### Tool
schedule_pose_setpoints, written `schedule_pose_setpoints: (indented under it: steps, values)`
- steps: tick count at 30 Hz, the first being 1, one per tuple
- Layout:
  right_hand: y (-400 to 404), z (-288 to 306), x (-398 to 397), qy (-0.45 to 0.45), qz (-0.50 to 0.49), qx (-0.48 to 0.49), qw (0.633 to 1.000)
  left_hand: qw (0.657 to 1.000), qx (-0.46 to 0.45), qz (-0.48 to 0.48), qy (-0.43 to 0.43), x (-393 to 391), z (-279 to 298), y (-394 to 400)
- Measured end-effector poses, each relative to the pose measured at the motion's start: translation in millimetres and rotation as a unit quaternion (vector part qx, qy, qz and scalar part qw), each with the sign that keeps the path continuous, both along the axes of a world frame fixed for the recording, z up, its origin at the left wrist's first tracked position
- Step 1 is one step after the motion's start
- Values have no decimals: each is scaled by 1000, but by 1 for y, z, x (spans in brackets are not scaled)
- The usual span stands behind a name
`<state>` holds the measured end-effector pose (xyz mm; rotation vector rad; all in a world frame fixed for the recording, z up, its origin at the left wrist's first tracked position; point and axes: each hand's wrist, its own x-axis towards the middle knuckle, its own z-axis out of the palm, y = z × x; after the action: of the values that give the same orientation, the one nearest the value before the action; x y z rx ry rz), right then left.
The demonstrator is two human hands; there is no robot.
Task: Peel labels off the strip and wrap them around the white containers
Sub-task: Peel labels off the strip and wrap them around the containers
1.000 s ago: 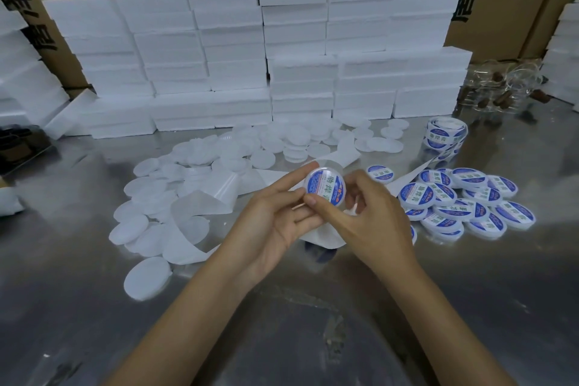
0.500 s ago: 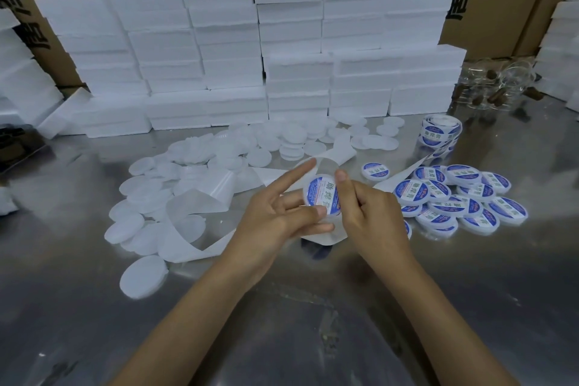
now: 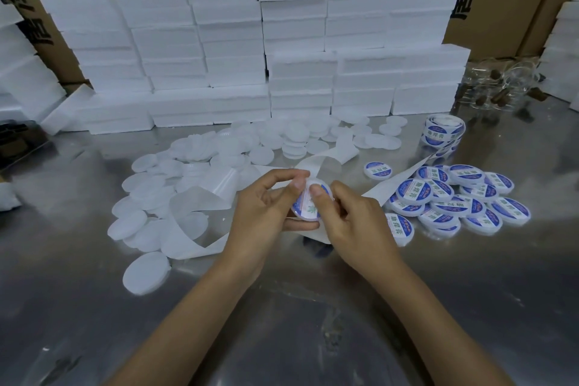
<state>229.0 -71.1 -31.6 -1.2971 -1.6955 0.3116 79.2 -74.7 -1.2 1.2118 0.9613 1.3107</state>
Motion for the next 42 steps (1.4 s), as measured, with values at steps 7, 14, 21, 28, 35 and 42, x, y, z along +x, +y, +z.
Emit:
schedule_pose_setpoints:
  steps: [7, 14, 21, 28, 35, 42]
  values:
    - [4, -3, 6, 50, 1, 2, 999, 998, -25, -41, 32, 0, 4, 1]
    - [0, 1, -1, 52, 54, -96, 993, 998, -6, 65, 19, -1, 1, 3]
    - [10, 4, 18, 87, -83, -73, 990, 998, -21, 59, 9, 1, 3, 1]
    - [21, 0, 108, 19, -371, -162, 914, 996, -37, 80, 35, -7, 5, 6]
    - [18, -2, 122, 2, -445, -164, 881, 991, -28, 118, 62, -10, 7, 14]
    - [15, 1, 50, -88, -302, -31, 949, 902, 66, 188, 384, -41, 48, 102]
